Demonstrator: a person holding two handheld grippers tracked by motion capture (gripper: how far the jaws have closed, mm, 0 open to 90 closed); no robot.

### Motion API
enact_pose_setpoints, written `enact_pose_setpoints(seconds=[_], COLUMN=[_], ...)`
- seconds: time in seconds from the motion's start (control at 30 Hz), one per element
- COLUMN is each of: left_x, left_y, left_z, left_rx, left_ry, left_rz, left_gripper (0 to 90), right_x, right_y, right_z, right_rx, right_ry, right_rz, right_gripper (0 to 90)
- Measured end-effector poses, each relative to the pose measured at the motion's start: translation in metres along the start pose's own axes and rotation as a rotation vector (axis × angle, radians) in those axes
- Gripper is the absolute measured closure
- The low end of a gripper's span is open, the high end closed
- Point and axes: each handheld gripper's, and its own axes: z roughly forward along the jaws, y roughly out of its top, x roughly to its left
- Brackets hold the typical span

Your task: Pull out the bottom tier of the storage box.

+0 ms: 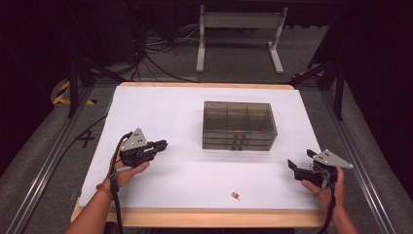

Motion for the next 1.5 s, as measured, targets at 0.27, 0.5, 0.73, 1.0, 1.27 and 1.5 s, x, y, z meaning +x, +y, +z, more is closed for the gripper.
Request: enact_pose_setpoints(seconds=[0.27,0.5,0.73,1.0,1.27,1.5], left_x=[0.003,0.001,-0.004,-0.008,-0.008,-0.010], left_y=[0.020,0.039,0.058,0.077,0.088,0.092], left_z=[0.016,0.034,0.048,0.063,0.075,0.086], left_rx=[0.003,0.002,-0.016,-0.032,-0.043,-0.035], left_ry=[-0.034,-0.062,-0.091,-0.112,-0.127,-0.146], left_rz=[0.030,0.074,0.103,0.127,0.138,0.147], left_gripper=[89.5,89.8,89.9,89.9,90.0,90.0], right_x=[0.013,0.027,0.040,0.046,0.053,0.060], right_y=[0.005,0.015,0.018,0.021,0.023,0.027], right_z=[-0.003,-0.008,-0.006,-0.002,0.004,0.009], right_rx=[0.020,0.006,-0.004,-0.001,0.016,0.038], right_ry=[0.022,0.000,0.009,0.047,0.060,0.059], right_rz=[-0.021,-0.028,-0.024,-0.030,-0.015,-0.038], right_gripper=[17.7,21.4,22.4,34.8,33.8,36.2])
